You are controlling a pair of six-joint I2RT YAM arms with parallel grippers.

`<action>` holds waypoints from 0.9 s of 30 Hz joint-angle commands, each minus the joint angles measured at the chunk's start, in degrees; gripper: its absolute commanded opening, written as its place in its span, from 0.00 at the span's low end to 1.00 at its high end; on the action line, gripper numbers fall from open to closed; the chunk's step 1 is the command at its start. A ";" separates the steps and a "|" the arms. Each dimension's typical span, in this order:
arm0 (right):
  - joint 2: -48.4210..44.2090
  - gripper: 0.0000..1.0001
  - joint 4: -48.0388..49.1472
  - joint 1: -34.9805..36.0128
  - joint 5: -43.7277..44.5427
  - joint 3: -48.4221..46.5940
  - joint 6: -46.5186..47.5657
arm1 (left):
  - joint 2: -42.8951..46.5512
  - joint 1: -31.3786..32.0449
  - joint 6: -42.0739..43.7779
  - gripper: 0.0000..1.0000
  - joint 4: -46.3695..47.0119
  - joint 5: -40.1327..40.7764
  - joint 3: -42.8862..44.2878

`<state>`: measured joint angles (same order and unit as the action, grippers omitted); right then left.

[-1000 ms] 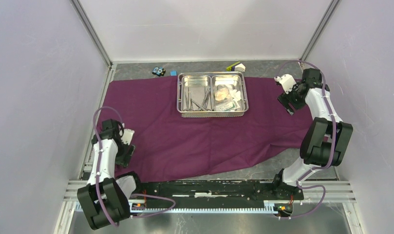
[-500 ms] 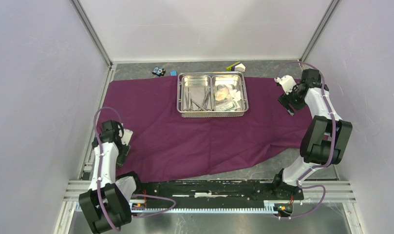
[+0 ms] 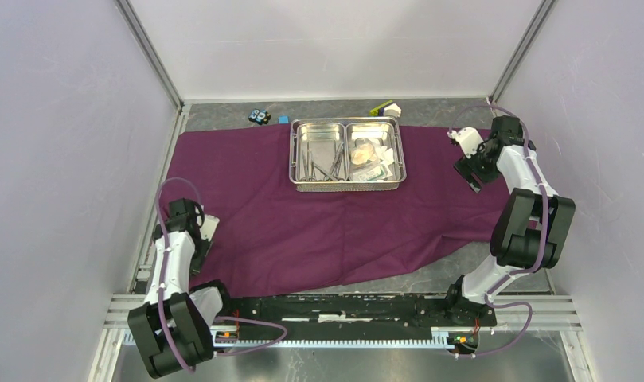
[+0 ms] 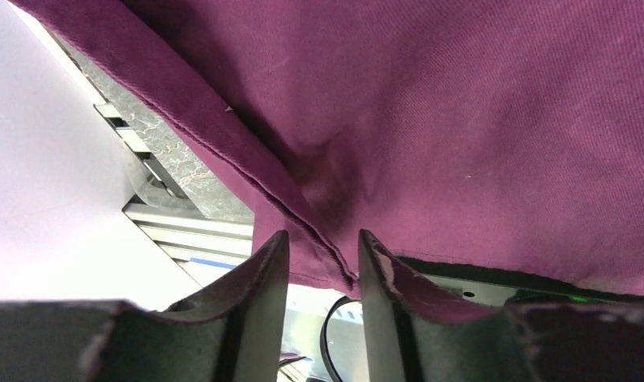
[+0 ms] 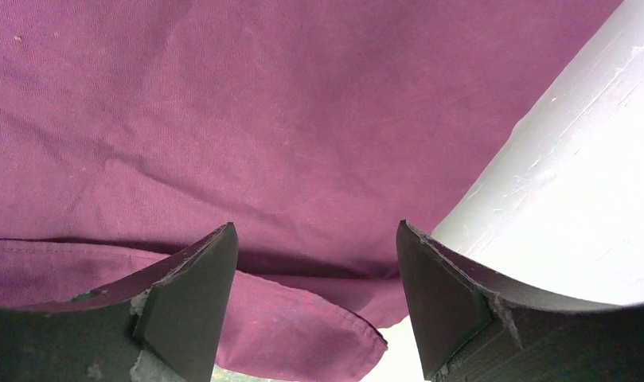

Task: Open and lay out the surgical kit
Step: Smooth out the surgical kit at the center of the board.

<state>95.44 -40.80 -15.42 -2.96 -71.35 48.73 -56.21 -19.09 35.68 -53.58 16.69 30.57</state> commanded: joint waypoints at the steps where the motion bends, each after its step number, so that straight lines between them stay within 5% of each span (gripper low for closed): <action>1: -1.53 0.80 1.24 0.16 0.07 0.40 0.05 | 0.49 0.11 2.15 0.40 1.29 1.23 0.31; 14: -1.41 0.80 0.57 0.17 -0.92 -1.03 -0.05 | 2.15 -5.19 7.54 0.02 0.85 5.96 5.24; 27: -1.82 0.79 0.24 0.15 -2.62 -1.36 -0.21 | -8.40 -27.14 24.30 0.02 14.90 9.45 13.37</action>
<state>95.42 -40.86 -15.42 -4.12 -71.24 48.71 -62.11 -40.62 51.70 -45.67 24.34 40.25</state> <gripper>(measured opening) 0.796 0.046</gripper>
